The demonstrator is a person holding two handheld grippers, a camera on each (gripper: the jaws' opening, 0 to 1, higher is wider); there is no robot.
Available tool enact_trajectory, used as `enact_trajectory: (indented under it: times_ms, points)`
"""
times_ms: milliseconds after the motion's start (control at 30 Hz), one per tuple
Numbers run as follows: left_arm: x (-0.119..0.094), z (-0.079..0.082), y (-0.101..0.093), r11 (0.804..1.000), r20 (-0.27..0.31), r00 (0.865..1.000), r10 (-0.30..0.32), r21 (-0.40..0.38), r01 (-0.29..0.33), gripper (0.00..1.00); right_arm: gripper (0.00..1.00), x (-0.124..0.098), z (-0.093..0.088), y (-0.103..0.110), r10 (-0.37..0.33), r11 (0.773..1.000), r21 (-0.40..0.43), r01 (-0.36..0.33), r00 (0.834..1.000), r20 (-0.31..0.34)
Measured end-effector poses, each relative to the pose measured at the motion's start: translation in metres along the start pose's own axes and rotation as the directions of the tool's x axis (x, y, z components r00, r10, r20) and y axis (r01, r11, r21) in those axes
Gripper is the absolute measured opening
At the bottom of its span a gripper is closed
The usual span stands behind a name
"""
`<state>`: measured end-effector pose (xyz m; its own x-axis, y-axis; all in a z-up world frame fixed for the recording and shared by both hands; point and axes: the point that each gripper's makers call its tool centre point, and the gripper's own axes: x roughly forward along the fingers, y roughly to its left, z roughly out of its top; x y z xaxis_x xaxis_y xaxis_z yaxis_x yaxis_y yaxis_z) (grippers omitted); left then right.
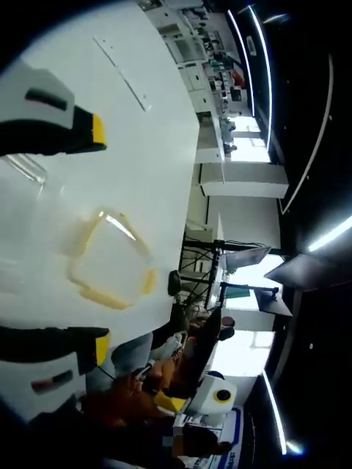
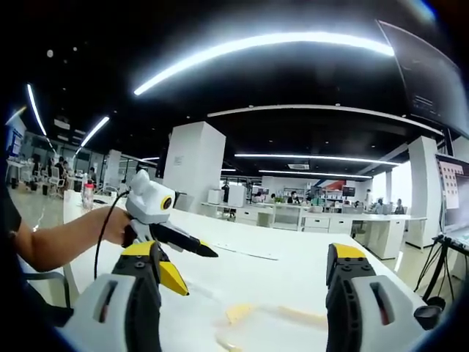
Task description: Snap each plastic latch of the storage box into its locked position after aligning the lid with the box until every specified latch is closed and the lid sits flush.
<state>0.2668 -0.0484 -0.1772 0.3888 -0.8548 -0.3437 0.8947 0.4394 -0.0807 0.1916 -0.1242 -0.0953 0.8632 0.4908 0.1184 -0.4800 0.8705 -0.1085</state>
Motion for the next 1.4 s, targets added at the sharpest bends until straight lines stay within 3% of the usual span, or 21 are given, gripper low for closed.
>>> enact_trajectory:
  times_ms: [900,1400]
  points:
    - [0.02,-0.016,0.001,0.999,-0.088,0.996,-0.032,-0.006,0.031,0.99,0.94,0.0,-0.002,-0.008,-0.006,1.0,0.007,0.006,1.0,-0.006]
    - [0.038,-0.018,0.022,1.0,-0.152,0.988,0.022,0.022,-0.019,0.99,0.94,-0.003,-0.002,-0.018,-0.022,1.0,0.017,0.022,1.0,-0.002]
